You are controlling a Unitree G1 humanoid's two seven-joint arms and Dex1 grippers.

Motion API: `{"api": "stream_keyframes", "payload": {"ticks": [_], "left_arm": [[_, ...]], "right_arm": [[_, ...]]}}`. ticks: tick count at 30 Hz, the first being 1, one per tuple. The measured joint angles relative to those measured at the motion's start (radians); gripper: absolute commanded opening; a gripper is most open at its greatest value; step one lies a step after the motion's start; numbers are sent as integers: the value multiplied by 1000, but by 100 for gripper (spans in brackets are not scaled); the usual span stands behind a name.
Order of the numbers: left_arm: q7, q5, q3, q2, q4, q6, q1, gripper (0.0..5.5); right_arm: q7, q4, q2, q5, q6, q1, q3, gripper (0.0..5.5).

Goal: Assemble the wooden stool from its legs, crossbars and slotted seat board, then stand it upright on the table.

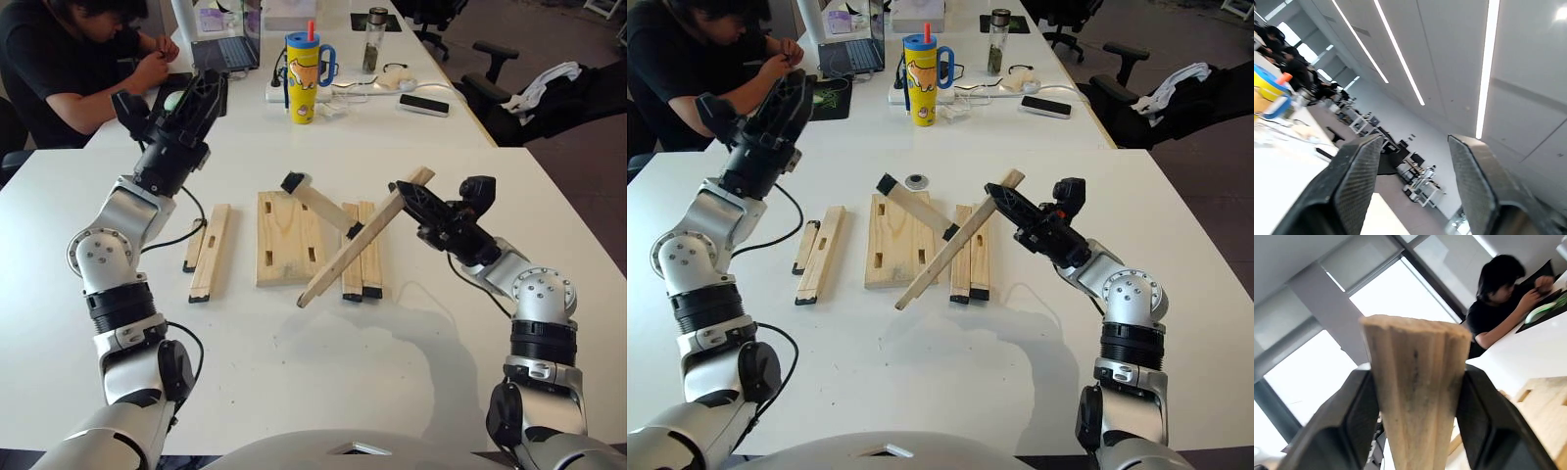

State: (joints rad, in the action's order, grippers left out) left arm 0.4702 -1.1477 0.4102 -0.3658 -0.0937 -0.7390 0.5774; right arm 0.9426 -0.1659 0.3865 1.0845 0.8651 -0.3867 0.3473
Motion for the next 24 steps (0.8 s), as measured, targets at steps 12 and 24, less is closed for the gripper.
{"api": "stream_keyframes", "payload": {"ticks": [12,24], "left_arm": [[475,811,-666,-203,29,465,-235,400],[512,1117,-828,-134,-193,701,-155,400]], "right_arm": [[288,-371,49,-235,-318,-342,-64,208],[512,-719,5,-508,-604,-477,-188,207]]}}
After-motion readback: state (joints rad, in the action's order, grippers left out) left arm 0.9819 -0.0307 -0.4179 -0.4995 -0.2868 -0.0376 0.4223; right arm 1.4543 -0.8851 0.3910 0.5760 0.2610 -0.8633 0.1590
